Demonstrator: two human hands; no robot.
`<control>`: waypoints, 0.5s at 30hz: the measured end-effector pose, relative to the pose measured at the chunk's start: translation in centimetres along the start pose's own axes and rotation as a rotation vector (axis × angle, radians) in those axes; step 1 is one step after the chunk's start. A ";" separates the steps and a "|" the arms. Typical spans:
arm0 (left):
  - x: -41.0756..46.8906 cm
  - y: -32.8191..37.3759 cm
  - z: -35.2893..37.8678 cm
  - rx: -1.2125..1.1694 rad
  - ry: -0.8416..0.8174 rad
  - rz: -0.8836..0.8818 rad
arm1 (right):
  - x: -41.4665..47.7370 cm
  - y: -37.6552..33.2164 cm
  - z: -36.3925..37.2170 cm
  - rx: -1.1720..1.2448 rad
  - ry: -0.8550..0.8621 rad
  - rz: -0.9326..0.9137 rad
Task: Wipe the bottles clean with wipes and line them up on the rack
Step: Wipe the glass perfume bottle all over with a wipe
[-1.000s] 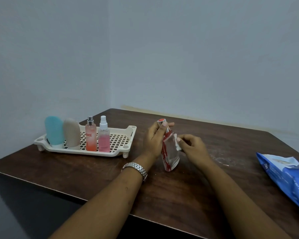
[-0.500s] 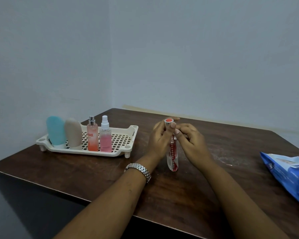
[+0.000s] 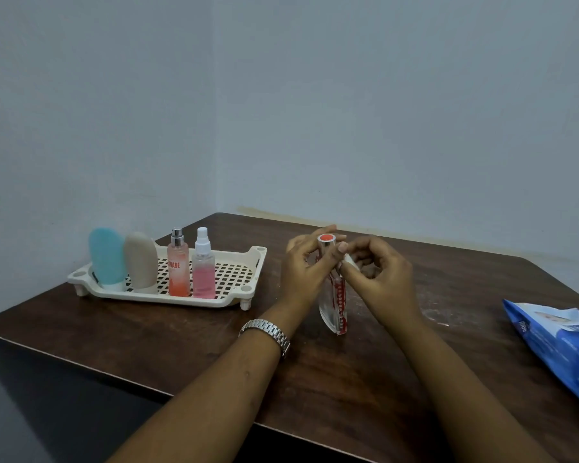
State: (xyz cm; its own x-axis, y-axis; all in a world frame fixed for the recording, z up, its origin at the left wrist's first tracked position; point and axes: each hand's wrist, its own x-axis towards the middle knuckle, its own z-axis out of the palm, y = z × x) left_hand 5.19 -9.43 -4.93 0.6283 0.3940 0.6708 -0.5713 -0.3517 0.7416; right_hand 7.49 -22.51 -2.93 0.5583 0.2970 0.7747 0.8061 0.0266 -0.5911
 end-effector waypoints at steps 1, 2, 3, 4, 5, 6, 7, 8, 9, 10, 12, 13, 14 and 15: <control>0.0 0.1 -0.1 0.005 0.000 0.001 | 0.1 0.0 0.1 0.039 -0.002 0.027; 0.0 0.1 -0.1 0.008 0.002 0.005 | 0.2 0.0 0.0 0.067 -0.015 0.055; 0.0 0.0 -0.1 0.006 0.004 0.005 | 0.2 0.2 -0.1 0.096 -0.045 0.080; 0.0 0.0 -0.1 0.011 0.007 0.002 | 0.3 0.4 -0.2 0.136 -0.085 0.108; 0.0 0.0 0.0 0.017 0.008 -0.001 | 0.3 0.5 -0.5 0.192 -0.126 0.140; -0.1 0.1 0.1 0.035 0.007 0.002 | 0.4 0.6 -0.8 0.256 -0.160 0.178; -0.1 0.2 0.1 0.057 0.003 0.010 | 0.5 0.6 -1.0 0.313 -0.186 0.216; -0.1 0.3 0.1 0.078 0.000 0.022 | 0.6 0.7 -1.2 0.352 -0.208 0.246; 0.0 0.5 0.1 0.093 -0.005 0.027 | 0.8 0.8 -1.4 0.369 -0.229 0.266; -0.1 0.6 0.0 0.107 -0.008 0.027 | 0.8 0.9 -1.6 0.380 -0.251 0.280; -0.1 0.9 -0.4 0.128 -0.003 0.043 | 1.1 0.7 -1.5 0.375 -0.307 0.278; -0.1 1.0 -0.4 0.132 -0.007 0.039 | 1.1 0.6 -1.4 0.350 -0.324 0.271; -0.2 1.1 -0.4 0.140 -0.007 0.035 | 1.0 0.5 -1.4 0.309 -0.326 0.255; -0.4 1.1 -0.4 0.145 -0.008 0.036 | 1.0 0.4 -1.4 0.258 -0.316 0.230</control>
State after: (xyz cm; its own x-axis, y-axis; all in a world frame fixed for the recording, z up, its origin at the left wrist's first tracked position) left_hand 4.14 -9.64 -4.38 0.6130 0.3724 0.6968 -0.5118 -0.4847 0.7093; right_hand 8.62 -23.55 -2.10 0.5976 0.5981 0.5340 0.5705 0.1508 -0.8073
